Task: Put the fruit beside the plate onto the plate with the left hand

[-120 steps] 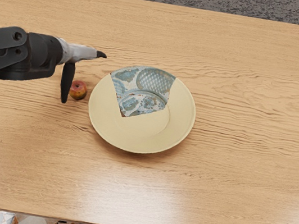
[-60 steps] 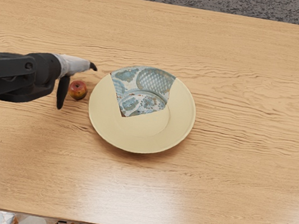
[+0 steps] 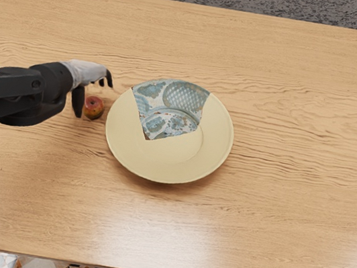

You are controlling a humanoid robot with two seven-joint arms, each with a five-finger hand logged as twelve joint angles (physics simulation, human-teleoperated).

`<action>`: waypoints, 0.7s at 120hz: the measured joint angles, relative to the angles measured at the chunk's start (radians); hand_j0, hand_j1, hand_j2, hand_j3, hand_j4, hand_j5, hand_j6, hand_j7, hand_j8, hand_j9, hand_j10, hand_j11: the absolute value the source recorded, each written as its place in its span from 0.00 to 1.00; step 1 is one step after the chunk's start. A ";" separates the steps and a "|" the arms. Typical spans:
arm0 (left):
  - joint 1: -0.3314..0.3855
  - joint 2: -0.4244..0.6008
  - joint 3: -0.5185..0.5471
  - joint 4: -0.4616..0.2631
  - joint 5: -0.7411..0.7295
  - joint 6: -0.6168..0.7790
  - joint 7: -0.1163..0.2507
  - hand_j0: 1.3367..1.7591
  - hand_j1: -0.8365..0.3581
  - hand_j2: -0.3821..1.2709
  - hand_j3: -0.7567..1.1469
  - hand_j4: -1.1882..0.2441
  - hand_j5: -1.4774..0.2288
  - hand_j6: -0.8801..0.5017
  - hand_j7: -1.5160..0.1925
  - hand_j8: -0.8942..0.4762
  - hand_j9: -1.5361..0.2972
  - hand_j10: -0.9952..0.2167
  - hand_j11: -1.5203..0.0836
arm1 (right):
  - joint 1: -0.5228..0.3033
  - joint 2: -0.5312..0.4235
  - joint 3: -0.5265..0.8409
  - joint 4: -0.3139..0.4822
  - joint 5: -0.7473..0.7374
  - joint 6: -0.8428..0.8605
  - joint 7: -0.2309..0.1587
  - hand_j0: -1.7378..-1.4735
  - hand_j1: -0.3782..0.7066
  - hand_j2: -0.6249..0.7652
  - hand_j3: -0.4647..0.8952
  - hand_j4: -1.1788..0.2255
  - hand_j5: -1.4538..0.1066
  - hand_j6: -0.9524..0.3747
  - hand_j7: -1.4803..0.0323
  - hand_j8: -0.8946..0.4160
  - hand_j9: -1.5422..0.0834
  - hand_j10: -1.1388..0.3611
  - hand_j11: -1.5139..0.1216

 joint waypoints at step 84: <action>0.023 -0.049 0.092 0.047 0.050 0.101 0.000 0.76 0.63 0.28 0.40 0.57 0.59 0.37 0.61 0.38 0.58 0.52 0.65 | 0.000 0.000 0.000 0.000 0.000 0.000 0.000 0.30 0.04 0.45 0.34 0.83 0.92 0.71 0.97 0.67 0.94 0.75 0.91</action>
